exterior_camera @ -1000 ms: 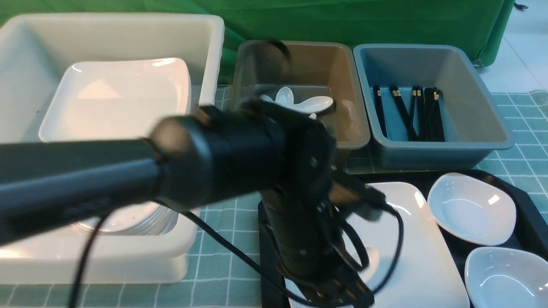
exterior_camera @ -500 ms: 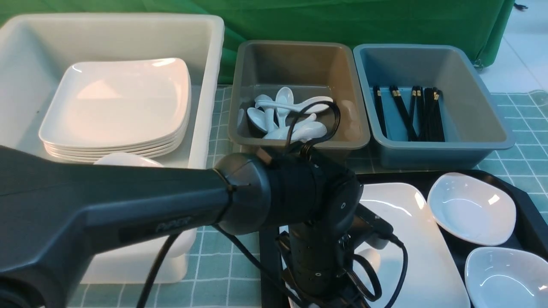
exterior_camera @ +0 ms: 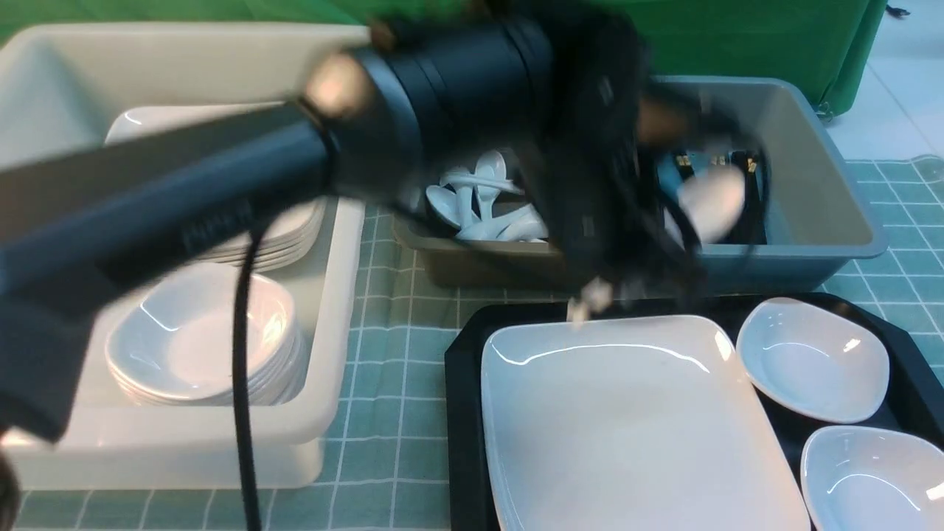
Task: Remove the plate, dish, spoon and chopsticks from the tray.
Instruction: Use the left arm to put the soup spoon into the small storage box in the middle, then use the right arm to grab a small plate from the dinner plate
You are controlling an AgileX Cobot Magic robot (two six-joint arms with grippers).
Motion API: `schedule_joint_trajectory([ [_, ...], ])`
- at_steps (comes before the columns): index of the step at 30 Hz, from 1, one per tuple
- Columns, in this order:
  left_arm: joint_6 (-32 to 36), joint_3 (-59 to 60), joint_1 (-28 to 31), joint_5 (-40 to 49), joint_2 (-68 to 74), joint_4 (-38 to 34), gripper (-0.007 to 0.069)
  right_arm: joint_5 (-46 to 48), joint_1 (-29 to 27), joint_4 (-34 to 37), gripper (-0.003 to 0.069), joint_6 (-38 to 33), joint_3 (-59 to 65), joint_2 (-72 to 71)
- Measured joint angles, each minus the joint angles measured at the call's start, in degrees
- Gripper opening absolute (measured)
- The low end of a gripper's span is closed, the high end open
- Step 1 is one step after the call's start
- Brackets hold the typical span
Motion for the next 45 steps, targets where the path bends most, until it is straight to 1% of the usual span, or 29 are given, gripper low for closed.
schedule_joint_trajectory([
  [2, 0.2, -4.2, 3.4, -3.1, 1.6, -0.9, 0.0094, 0.0, 0.0, 0.7, 0.0018, 0.0, 0.0, 0.0],
  [3, 0.2, -5.1, 4.1, -3.7, 2.1, -1.1, 0.0094, 0.0, 0.0, 0.7, 0.0018, 0.0, 0.0, 0.0],
  [4, 0.4, -9.3, 6.8, -5.9, 4.8, -2.3, 0.0094, 0.0, 0.0, 1.0, 0.0018, 0.0, 0.0, 0.0],
  [6, 0.4, -13.1, 9.9, -6.9, 8.5, -2.8, 0.0094, 0.0, 0.0, 1.1, 0.0018, -0.1, 0.0, 0.0],
  [10, 0.4, -16.7, 12.7, -7.4, 12.9, -2.9, 0.0096, -0.5, 0.0, 1.2, 0.0018, -0.3, 0.0, 0.0],
  [11, 0.3, -17.3, 13.8, -7.5, 14.8, -3.0, 0.0112, -1.5, 0.0, 1.2, 0.0018, -0.5, 0.0, 0.0],
  [13, -0.2, -17.5, 14.7, -7.2, 16.3, -3.0, 0.0153, -2.0, 0.0, 1.2, 0.0018, -1.3, 0.0, 0.1],
  [16, -3.3, -17.5, 15.1, -5.9, 17.1, -1.6, 0.0291, -2.0, 0.0, 1.2, 0.0027, -3.4, 0.0, 1.5],
  [17, -5.2, -17.7, 15.1, -4.9, 17.0, -0.3, 0.0354, -0.9, 0.0, 1.2, 0.0046, -4.0, 0.0, 2.5],
  [18, -5.9, -17.8, 15.2, -4.4, 17.0, 0.4, 0.0384, -0.2, 0.0, 1.2, 0.0059, -4.1, 0.0, 3.2],
  [20, -7.1, -18.6, 15.2, -1.8, 16.5, 1.2, 0.0471, 2.6, 0.0, 1.0, 0.0129, -4.2, 0.1, 5.4],
  [22, -7.6, -19.9, 15.2, 2.4, 15.6, 1.2, 0.0493, 4.3, 0.0, 0.6, 0.0238, -4.0, 1.1, 7.2],
  [23, -7.6, -20.5, 15.2, 4.1, 15.1, 0.9, 0.0487, 4.3, 0.0, 0.5, 0.0274, -4.0, 1.9, 7.8],
  [24, -7.3, -21.4, 15.2, 8.4, 14.0, 0.3, 0.0451, 4.1, 0.3, 0.3, 0.0333, -4.3, 3.2, 8.4],
  [26, -5.6, -21.6, 15.2, 11.7, 11.9, -0.4, 0.0336, 3.2, 2.1, -0.7, 0.0420, -6.2, 6.3, 9.1],
  [27, -4.8, -21.6, 15.2, 12.6, 10.5, -0.9, 0.0248, 2.5, 4.0, -1.7, 0.0444, -7.1, 8.2, 9.3],
  [28, -4.3, -21.2, 15.2, 13.1, 9.0, -1.3, 0.0144, 1.5, 6.9, -3.6, 0.0459, -7.3, 10.7, 9.4],
  [29, -4.1, -21.0, 15.2, 13.1, 8.3, -1.4, 0.0131, 1.0, 7.4, -4.0, 0.0463, -7.2, 11.1, 9.4],
  [30, -3.5, -19.6, 15.2, 13.3, 5.4, -2.4, 0.0065, -0.4, 11.3, -8.9, 0.0472, -6.1, 13.9, 9.4],
  [31, -3.5, -19.6, 15.2, 13.3, 5.0, -2.4, 0.0053, -0.6, 12.5, -9.6, 0.0473, -5.8, 14.7, 9.4],
  [32, -3.2, -17.0, 15.2, 13.4, 2.1, -3.1, 0.0027, -2.0, 16.3, -15.0, 0.0480, -3.5, 17.4, 9.5],
  [34, -2.9, -11.3, 15.2, 13.4, -3.2, -4.2, 0.0013, -4.2, 21.3, -21.6, 0.0492, 0.3, 20.8, 9.5],
  [35, -2.9, -10.7, 15.2, 13.4, -3.8, -4.2, 0.0012, -4.7, 22.1, -22.5, 0.0496, 1.0, 21.3, 9.5],
  [36, -2.9, -3.7, 15.2, 13.4, -9.0, -4.2, 0.0008, -7.7, 26.2, -25.0, 0.0509, 2.3, 23.5, 9.5],
  [37, -2.9, -2.9, 15.2, 13.4, -9.6, -4.2, 0.0008, -8.0, 27.0, -25.1, 0.0510, 2.4, 23.9, 9.6],
  [38, -2.9, 2.8, 15.2, 13.3, -13.4, -4.2, 0.0008, -10.5, 29.8, -25.5, 0.0514, 3.1, 25.2, 10.0],
  [41, -3.5, 15.0, 15.2, 9.9, -21.3, -4.2, 0.0008, -14.3, 33.8, -26.0, 0.0517, 3.8, 27.3, 11.9],
  [43, -3.7, 22.9, 15.2, 7.0, -27.0, -4.2, 0.0008, -16.4, 35.6, -26.7, 0.0517, 4.5, 28.2, 14.1],
  [45, -4.0, 28.2, 15.2, 5.2, -31.3, -4.2, 0.0008, -17.5, 36.2, -28.2, 0.0518, 5.7, 28.5, 16.4],
])
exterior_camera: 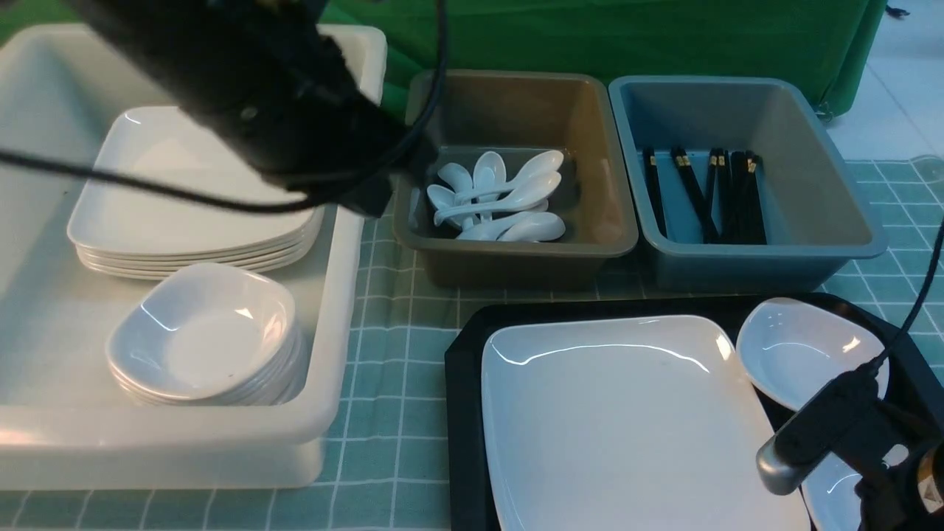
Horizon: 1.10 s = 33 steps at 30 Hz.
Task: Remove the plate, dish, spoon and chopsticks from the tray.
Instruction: Use the right arm to grab a small plate from the dinner plate, then use the right arm to put the small plate into the large storage box on the left
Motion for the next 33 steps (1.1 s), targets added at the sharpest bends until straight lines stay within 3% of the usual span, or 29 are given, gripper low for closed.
schedule_joint_trajectory([
  [6, -2.1, 11.2, 0.0, -1.7, -12.8, 2.7, 0.0008, -3.1, 0.2, -8.8, 0.0479, 8.2, 0.1, 7.2],
  [11, -2.5, 12.5, 0.0, -1.6, -20.0, 3.4, 0.0008, -3.6, 0.3, -10.0, 0.0223, 9.9, 0.1, 11.3],
  [12, -2.7, 12.5, 0.0, -1.6, -20.8, 3.7, 0.0008, -3.2, 0.3, -10.4, 0.0203, 9.9, -0.1, 11.2],
  [17, -5.4, 12.5, 0.0, -1.6, -23.7, 6.5, 0.0008, -2.3, 0.4, -10.5, 0.0195, 11.3, -0.2, 9.2],
  [25, -9.0, 12.5, 0.0, 2.0, -24.9, 12.1, 0.0008, 9.5, 0.4, -6.4, 0.0070, 12.8, -5.4, -3.6],
  [33, -15.9, 13.1, 0.7, 8.4, -26.0, 20.1, 0.0010, 11.5, 0.7, 5.7, 0.0064, 6.1, -32.2, -5.5],
])
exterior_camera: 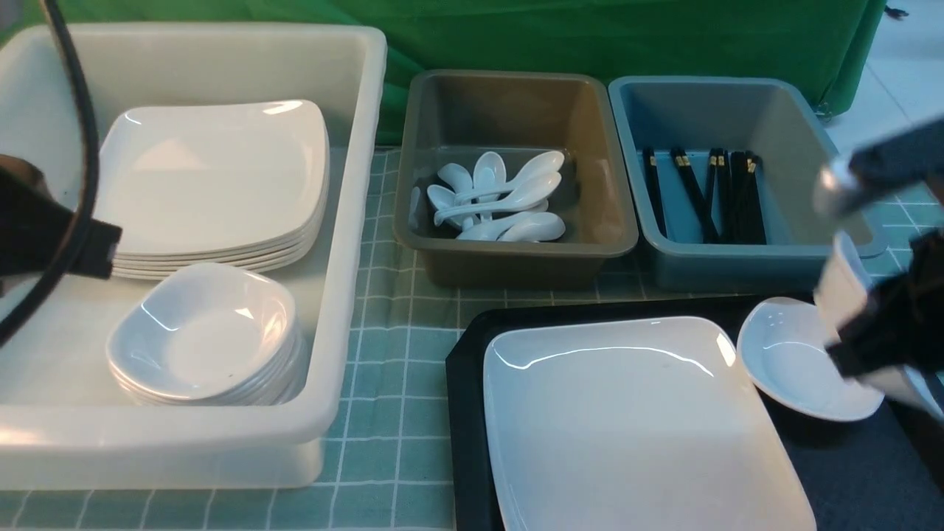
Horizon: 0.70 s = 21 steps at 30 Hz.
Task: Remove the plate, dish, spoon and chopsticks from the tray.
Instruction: Use the right arm to put the small plate into the large storage box on the left
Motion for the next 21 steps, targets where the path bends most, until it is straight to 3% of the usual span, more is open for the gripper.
schedule_joint_trajectory([
  [4, -1.3, 0.1, 3.5, 0.3, -3.3, -2.0, 0.0010, -1.1, 4.7, 5.2, 0.0064, -5.0, -15.9, 9.7],
  [13, -3.9, 0.1, 16.2, 0.4, -15.0, -3.3, 0.0010, -1.4, 21.4, 6.6, 0.0064, -10.9, -49.3, 38.3],
  [21, -3.9, 0.1, 18.4, 0.6, -18.5, -3.6, 0.0010, -3.2, 30.2, 7.1, 0.0064, -13.5, -59.7, 51.7],
])
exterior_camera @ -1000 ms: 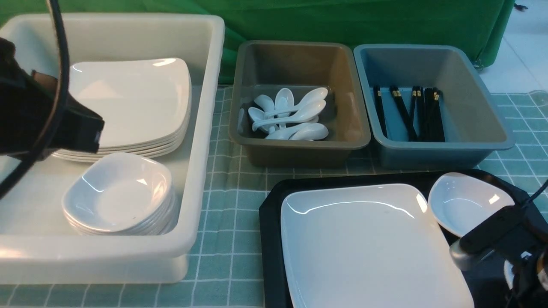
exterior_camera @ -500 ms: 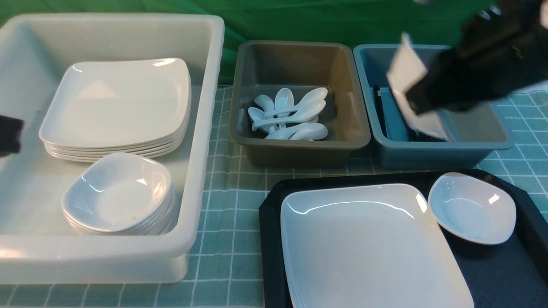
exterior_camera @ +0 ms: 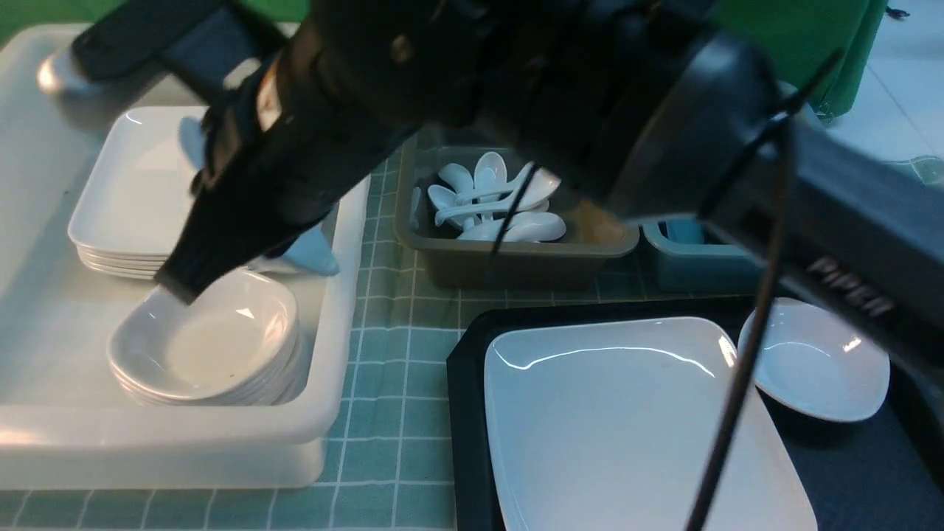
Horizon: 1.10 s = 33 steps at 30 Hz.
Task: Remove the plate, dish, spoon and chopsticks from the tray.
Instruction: Use the right arm to put the small plate into the large storage box on the left, then use the right arm to grab a small plate from the dinner plate
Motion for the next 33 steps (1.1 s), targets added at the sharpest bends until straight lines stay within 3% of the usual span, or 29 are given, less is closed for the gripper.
schedule_joint_trajectory([
  [8, 1.3, 0.0, 0.0, 0.0, 0.0, -0.4, 0.0010, -4.3, 2.4, -0.3, 0.0066, -3.2, -0.3, 6.3],
  [10, 1.4, 0.0, 0.0, 0.0, 0.0, -0.4, 0.0010, -5.6, 2.5, -0.4, 0.0097, -3.2, -0.4, 8.0],
  [13, 1.8, 0.0, 0.0, 0.0, 0.0, -0.4, 0.0010, -6.0, 2.5, -0.4, 0.0227, -2.9, -0.4, 8.7],
  [16, 2.2, 0.0, 0.0, 0.0, 0.0, -0.6, 0.0010, -5.0, 2.5, -0.4, 0.0437, -0.9, -0.5, 8.6],
  [17, 2.2, 0.0, 0.0, 0.0, 0.0, -0.6, 0.0010, -4.9, 2.5, -0.4, 0.0437, -0.9, -0.5, 8.5],
  [18, 2.2, 0.0, 0.0, 0.0, 0.0, -0.6, 0.0010, -3.5, 2.5, -0.4, 0.0515, 0.4, -0.6, 8.0],
  [21, 2.4, 0.0, 0.0, 0.0, 0.0, -0.6, 0.0010, 0.7, 2.5, -0.6, 0.0587, 1.3, -0.7, 5.1],
  [24, 2.4, 0.0, 0.0, 0.0, 0.0, -0.6, 0.0010, 5.1, 2.5, -1.9, 0.0588, 1.9, -0.7, 1.7],
  [28, 2.4, 0.0, 0.0, 0.0, 0.0, -0.6, 0.0010, 13.6, 2.5, -10.2, 0.0549, 3.9, -0.8, -3.3],
  [30, 2.4, 0.0, 0.0, 0.1, 0.0, -0.8, 0.0010, 16.3, 2.0, -20.8, 0.0440, 8.5, 1.2, -7.1],
  [31, 2.4, 0.0, 0.0, 0.0, 0.0, -1.0, 0.0010, 16.3, 1.6, -22.0, 0.0411, 9.2, 2.0, -8.3],
  [33, 3.4, 0.0, 0.0, 0.0, 0.2, -3.9, 0.0010, 16.2, -2.7, -25.2, 0.0176, 12.5, 10.5, -15.1],
])
